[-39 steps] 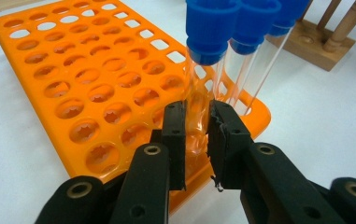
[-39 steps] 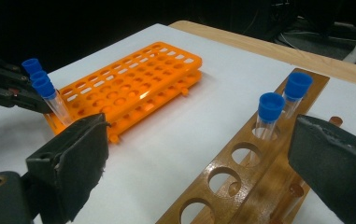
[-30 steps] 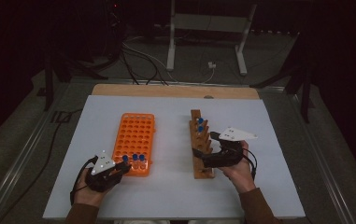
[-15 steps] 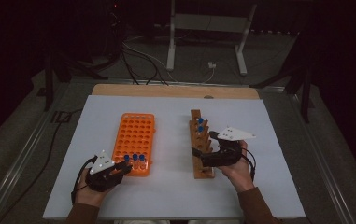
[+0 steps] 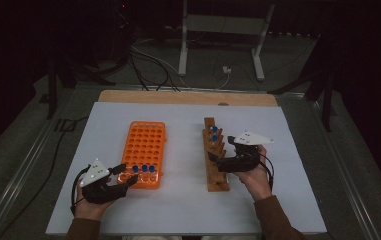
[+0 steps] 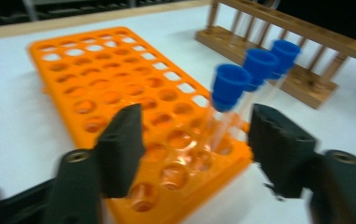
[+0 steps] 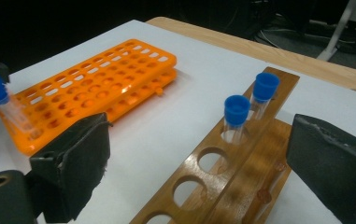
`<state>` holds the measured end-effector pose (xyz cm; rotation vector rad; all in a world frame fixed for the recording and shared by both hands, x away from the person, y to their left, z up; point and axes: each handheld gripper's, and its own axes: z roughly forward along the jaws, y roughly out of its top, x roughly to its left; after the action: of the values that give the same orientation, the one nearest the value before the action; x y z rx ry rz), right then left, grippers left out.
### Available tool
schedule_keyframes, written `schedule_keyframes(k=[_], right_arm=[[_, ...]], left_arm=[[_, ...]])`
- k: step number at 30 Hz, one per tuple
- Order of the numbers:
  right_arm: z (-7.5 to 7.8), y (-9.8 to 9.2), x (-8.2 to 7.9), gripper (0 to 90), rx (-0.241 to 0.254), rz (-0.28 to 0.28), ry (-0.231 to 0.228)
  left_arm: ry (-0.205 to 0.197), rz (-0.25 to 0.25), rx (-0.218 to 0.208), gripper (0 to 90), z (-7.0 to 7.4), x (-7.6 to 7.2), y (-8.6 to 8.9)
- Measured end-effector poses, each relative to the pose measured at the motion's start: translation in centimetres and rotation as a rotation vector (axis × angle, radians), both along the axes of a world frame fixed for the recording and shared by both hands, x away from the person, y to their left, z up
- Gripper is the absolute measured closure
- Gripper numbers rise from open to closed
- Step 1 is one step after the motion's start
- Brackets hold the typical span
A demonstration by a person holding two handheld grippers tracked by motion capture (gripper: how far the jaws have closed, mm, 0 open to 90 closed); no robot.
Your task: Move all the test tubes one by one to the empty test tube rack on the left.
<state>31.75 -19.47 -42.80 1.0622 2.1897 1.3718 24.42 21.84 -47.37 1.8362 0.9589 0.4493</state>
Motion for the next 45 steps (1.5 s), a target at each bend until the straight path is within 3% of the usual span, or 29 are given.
schedule_keyframes(k=[4,9,13,18,26,32,45], right_arm=[[-0.3,0.3,0.7,8.4,-0.015,-0.014,0.004],[-1.0,0.8,1.4,13.9,-0.055,-0.029,0.005],[-1.7,1.2,1.9,19.7,-0.086,-0.045,0.001],[-2.3,1.3,2.4,45.0,-0.089,-0.052,-0.007],[-2.8,1.6,2.8,67.0,-0.112,-0.074,-0.02],[-3.0,1.6,3.2,75.4,-0.115,-0.096,-0.023],[-3.3,2.2,3.4,75.8,-0.125,-0.099,-0.028]], left_arm=[[-0.014,0.062,0.004,16.0,0.2,0.1,0.1],[-0.018,0.091,-0.003,3.6,0.3,0.2,0.3],[-0.017,0.095,-0.009,3.0,0.3,0.1,0.5],[-0.017,0.098,-0.014,3.0,0.3,0.2,0.6],[-0.013,0.099,-0.015,3.0,0.2,0.2,0.6],[-0.011,0.101,-0.015,3.0,0.1,0.2,0.6],[-0.008,0.1,-0.019,3.1,0.1,0.2,0.7]])
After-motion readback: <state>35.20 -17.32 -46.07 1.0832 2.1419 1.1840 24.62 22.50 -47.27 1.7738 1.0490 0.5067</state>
